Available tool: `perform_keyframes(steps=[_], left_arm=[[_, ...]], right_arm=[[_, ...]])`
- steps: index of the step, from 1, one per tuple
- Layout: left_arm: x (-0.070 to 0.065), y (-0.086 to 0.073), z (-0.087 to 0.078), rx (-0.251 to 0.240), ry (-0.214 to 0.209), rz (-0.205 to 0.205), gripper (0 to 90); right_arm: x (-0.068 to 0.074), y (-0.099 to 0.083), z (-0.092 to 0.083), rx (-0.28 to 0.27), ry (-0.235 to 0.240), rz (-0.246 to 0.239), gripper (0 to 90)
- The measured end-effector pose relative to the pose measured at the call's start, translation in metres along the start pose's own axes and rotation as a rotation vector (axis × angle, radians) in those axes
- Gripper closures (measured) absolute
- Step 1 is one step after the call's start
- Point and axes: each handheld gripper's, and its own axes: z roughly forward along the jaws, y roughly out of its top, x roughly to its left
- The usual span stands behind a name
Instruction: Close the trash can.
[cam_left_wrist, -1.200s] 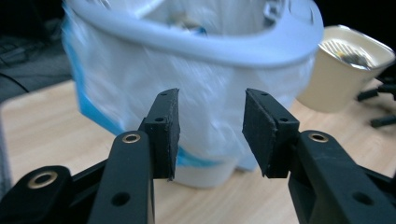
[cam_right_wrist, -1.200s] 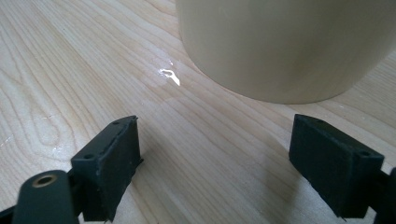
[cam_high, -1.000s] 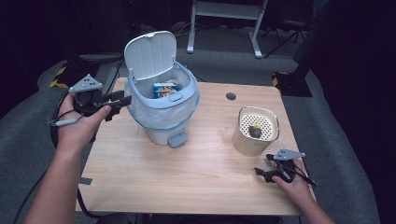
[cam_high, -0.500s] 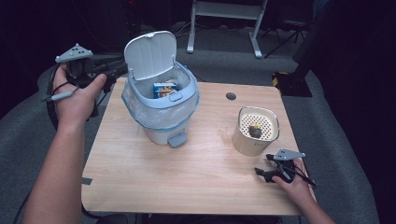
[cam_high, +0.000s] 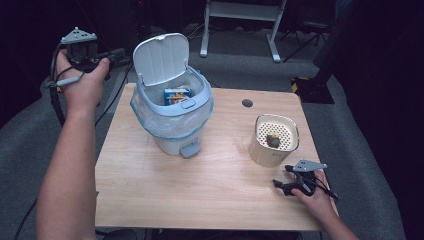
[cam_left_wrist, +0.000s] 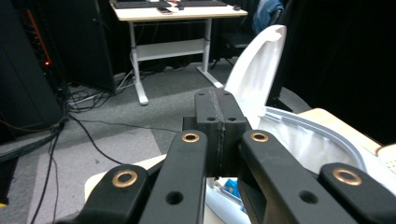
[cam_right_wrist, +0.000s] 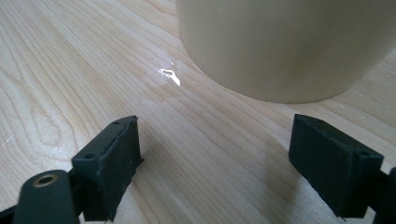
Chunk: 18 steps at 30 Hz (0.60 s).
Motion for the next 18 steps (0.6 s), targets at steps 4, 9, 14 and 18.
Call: perform_keyframes(steps=[4, 9, 14, 18], left_arm=[[0.006, 0.001, 0.006, -0.008, 0.0, -0.04, 90.0], [0.009, 0.0, 0.015, -0.018, -0.008, -0.066, 90.0], [0.008, 0.002, 0.02, -0.033, -0.018, -0.081, 90.0], [0.003, 0.004, 0.026, -0.026, -0.042, -0.073, 90.0]], right_arm=[[0.0, 0.0, 0.0, -0.001, 0.0, 0.002, 16.7], [0.0, 0.0, 0.0, -0.001, 0.0, 0.002, 16.7], [0.0, 0.0, 0.0, -0.001, 0.0, 0.002, 16.7], [0.0, 0.0, 0.0, -0.001, 0.0, 0.003, 16.7]])
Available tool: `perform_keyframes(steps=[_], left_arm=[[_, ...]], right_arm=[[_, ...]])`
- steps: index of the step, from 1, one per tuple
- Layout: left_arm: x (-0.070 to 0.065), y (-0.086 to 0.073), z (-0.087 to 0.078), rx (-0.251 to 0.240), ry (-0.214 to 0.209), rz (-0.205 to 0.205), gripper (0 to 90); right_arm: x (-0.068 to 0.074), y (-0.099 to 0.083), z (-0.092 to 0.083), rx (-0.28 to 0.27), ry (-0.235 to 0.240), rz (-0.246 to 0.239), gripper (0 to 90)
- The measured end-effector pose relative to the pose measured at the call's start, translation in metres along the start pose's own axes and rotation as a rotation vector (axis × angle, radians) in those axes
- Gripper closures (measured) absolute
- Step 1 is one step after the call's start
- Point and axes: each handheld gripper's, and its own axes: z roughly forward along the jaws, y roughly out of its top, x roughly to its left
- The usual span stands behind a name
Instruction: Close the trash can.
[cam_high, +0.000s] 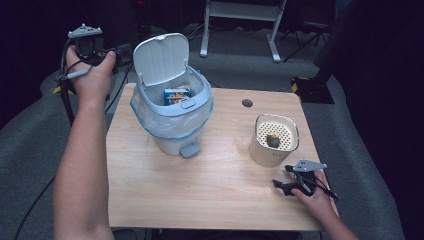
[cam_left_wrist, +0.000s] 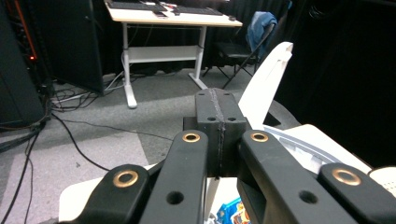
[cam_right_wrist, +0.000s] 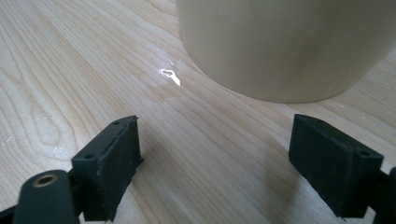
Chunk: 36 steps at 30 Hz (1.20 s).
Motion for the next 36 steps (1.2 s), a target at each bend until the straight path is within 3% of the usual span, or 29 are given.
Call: perform_keyframes(steps=[4, 8, 10, 11, 22, 26, 28, 30, 33, 36], left_arm=[[-0.002, 0.0, 0.001, 0.002, 0.002, 0.011, 90.0], [-0.004, 0.0, -0.004, 0.002, -0.025, 0.006, 90.0], [-0.007, 0.0, -0.006, 0.012, -0.046, 0.016, 90.0], [-0.013, -0.001, -0.009, 0.016, -0.047, 0.048, 90.0], [-0.029, -0.014, -0.019, 0.043, -0.11, 0.081, 90.0], [-0.033, -0.017, -0.02, 0.05, -0.116, 0.088, 90.0], [-0.032, -0.017, -0.02, 0.04, -0.113, 0.074, 90.0], [-0.029, -0.017, -0.02, 0.034, -0.105, 0.061, 90.0], [-0.025, -0.018, -0.013, 0.067, -0.087, 0.058, 90.0], [-0.024, -0.017, -0.009, 0.051, -0.071, 0.054, 90.0]], right_arm=[[0.0, 0.0, 0.0, 0.0, 0.0, 0.001, 16.7], [0.0, 0.0, 0.0, 0.0, 0.0, 0.0, 16.7], [0.0, 0.0, 0.0, -0.001, 0.0, 0.0, 16.7], [0.0, 0.0, 0.0, 0.0, 0.0, 0.0, 16.7], [0.0, 0.0, 0.0, 0.0, 0.0, -0.002, 16.7], [0.0, 0.0, 0.0, 0.0, 0.0, -0.002, 16.7], [0.0, 0.0, 0.0, 0.0, 0.0, -0.001, 16.7], [0.0, 0.0, 0.0, 0.0, 0.0, -0.002, 16.7], [0.0, 0.0, 0.0, 0.0, 0.0, -0.002, 16.7], [0.0, 0.0, 0.0, -0.001, 0.002, -0.001, 16.7]])
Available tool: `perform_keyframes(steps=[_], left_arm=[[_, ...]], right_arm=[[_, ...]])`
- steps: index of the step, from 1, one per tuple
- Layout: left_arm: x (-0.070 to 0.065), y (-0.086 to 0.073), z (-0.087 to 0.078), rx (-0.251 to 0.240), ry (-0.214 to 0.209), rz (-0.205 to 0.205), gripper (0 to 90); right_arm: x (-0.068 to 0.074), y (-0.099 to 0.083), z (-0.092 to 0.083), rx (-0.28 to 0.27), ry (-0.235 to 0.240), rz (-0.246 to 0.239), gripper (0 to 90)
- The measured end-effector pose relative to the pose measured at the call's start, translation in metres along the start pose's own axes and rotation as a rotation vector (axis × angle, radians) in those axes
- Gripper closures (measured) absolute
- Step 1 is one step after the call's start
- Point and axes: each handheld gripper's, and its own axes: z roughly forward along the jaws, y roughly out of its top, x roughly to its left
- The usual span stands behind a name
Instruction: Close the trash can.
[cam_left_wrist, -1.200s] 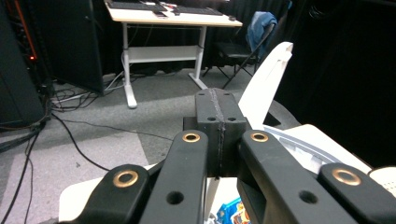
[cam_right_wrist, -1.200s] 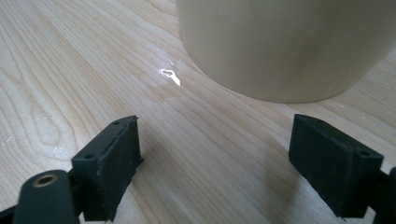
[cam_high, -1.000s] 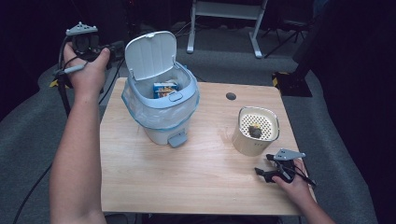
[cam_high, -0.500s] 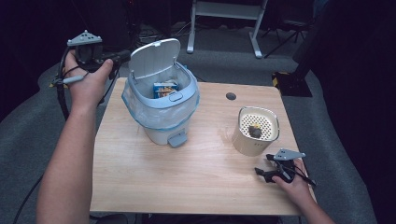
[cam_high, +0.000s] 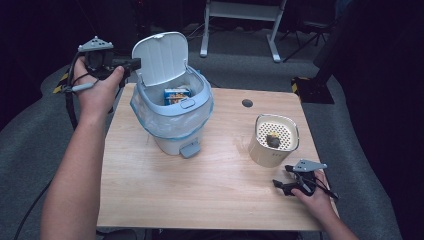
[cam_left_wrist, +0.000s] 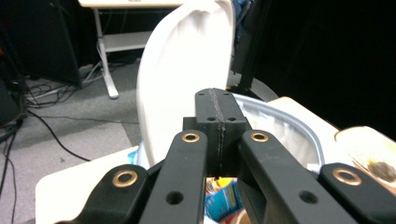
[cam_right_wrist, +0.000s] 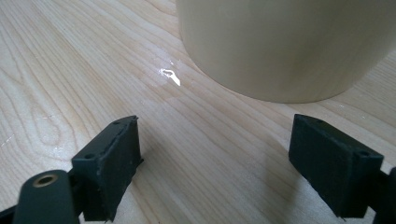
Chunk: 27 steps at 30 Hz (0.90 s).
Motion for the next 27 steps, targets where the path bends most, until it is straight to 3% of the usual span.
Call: perform_keyframes(steps=[4, 5, 6, 7, 12, 16, 20, 21, 24, 27], left_arm=[[0.005, 0.003, 0.0, -0.029, 0.036, -0.02, 90.0], [0.01, 0.005, -0.002, -0.04, 0.079, -0.03, 90.0], [0.01, 0.005, -0.002, -0.04, 0.079, -0.03, 90.0], [0.015, 0.008, -0.005, -0.051, 0.123, -0.042, 90.0], [0.028, 0.013, -0.003, -0.049, 0.172, -0.065, 90.0], [0.036, 0.017, 0.012, -0.057, 0.141, -0.082, 90.0], [0.035, 0.016, 0.019, -0.055, 0.114, -0.092, 90.0], [0.032, 0.015, 0.022, -0.045, 0.088, -0.084, 90.0], [0.028, 0.014, 0.02, -0.043, 0.078, -0.07, 90.0], [0.022, 0.012, 0.017, -0.053, 0.035, -0.072, 90.0]], right_arm=[[0.0, 0.0, 0.0, 0.001, -0.001, -0.001, 16.7], [0.0, 0.0, 0.0, 0.001, -0.001, 0.0, 16.7], [0.0, 0.0, 0.0, 0.001, -0.001, 0.0, 16.7], [0.0, 0.0, 0.0, 0.001, -0.001, 0.0, 16.7], [0.0, 0.0, 0.0, 0.001, -0.001, 0.001, 16.7], [0.0, 0.0, 0.0, 0.001, -0.002, 0.002, 16.7], [0.0, 0.0, 0.0, 0.001, -0.002, 0.002, 16.7], [0.0, 0.0, 0.0, 0.001, -0.002, 0.002, 16.7], [0.0, 0.0, 0.0, 0.001, -0.001, 0.001, 16.7], [0.0, 0.0, 0.0, 0.001, -0.002, 0.001, 16.7]])
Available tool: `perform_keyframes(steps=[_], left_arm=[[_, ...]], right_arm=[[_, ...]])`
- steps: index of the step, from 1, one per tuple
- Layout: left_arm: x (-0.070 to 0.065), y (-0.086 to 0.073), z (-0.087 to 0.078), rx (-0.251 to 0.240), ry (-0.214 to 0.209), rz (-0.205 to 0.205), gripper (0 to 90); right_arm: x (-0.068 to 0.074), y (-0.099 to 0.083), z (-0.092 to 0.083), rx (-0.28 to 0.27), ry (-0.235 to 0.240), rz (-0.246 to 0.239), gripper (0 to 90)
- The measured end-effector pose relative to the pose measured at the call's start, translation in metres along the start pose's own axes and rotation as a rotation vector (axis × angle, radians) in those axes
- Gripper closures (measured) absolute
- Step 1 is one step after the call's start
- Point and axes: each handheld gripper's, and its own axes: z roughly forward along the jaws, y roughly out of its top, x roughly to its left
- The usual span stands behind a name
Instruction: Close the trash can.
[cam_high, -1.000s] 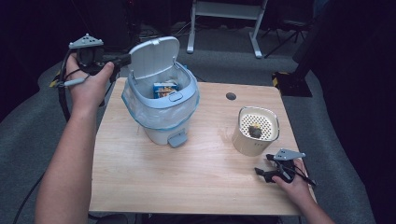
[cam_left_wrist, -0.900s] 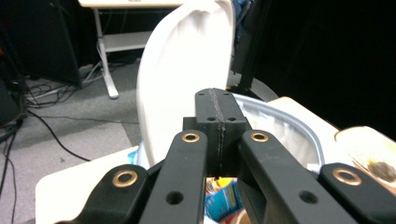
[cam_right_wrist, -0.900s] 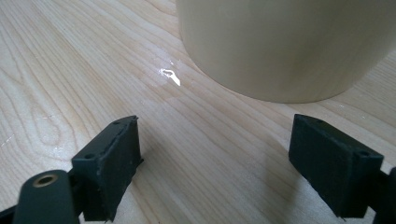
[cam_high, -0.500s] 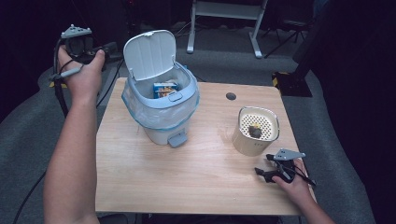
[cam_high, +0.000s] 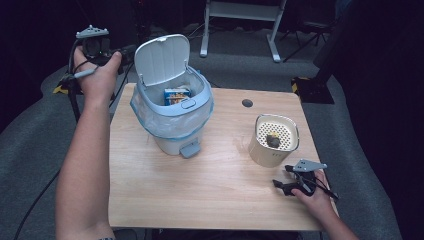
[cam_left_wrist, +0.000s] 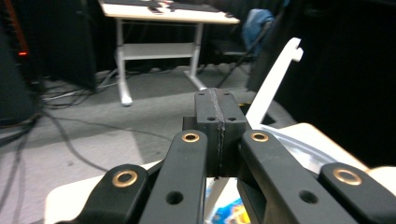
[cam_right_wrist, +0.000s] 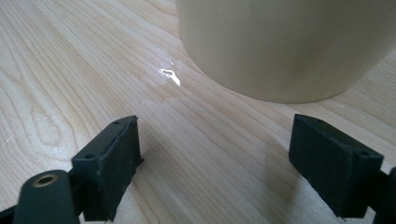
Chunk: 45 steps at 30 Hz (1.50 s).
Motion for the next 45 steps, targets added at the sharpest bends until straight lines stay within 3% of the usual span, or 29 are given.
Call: perform_keyframes(steps=[2, 6, 12, 19, 21, 30, 35, 38, 45], left_arm=[[-0.008, -0.006, -0.003, 0.006, -0.042, 0.019, 90.0], [-0.018, -0.014, -0.003, 0.025, -0.057, 0.046, 90.0], [-0.044, -0.03, -0.001, 0.059, -0.104, 0.109, 90.0], [-0.059, -0.035, 0.005, 0.121, -0.115, 0.122, 90.0], [-0.069, -0.038, 0.01, 0.149, -0.102, 0.162, 90.0], [-0.081, -0.053, 0.027, 0.194, -0.11, 0.163, 90.0], [-0.084, -0.056, 0.033, 0.213, -0.122, 0.174, 90.0], [-0.091, -0.058, 0.038, 0.248, -0.119, 0.205, 90.0], [-0.099, -0.058, 0.042, 0.257, -0.143, 0.196, 90.0]], right_arm=[[0.0, 0.0, 0.0, 0.001, 0.0, -0.002, 16.7], [0.0, 0.0, 0.0, 0.0, 0.0, -0.002, 16.7], [0.0, 0.0, 0.0, 0.0, 0.0, -0.001, 16.7], [0.0, 0.0, 0.0, 0.001, 0.0, -0.001, 16.7], [0.0, 0.0, 0.0, 0.0, 0.0, -0.001, 16.7], [0.0, 0.0, 0.0, 0.0, 0.0, -0.001, 16.7], [0.0, 0.0, 0.0, 0.0, 0.0, -0.001, 16.7], [0.0, 0.0, 0.0, 0.0, 0.0, -0.001, 16.7], [0.0, 0.0, 0.0, 0.0, 0.0, -0.001, 16.7]])
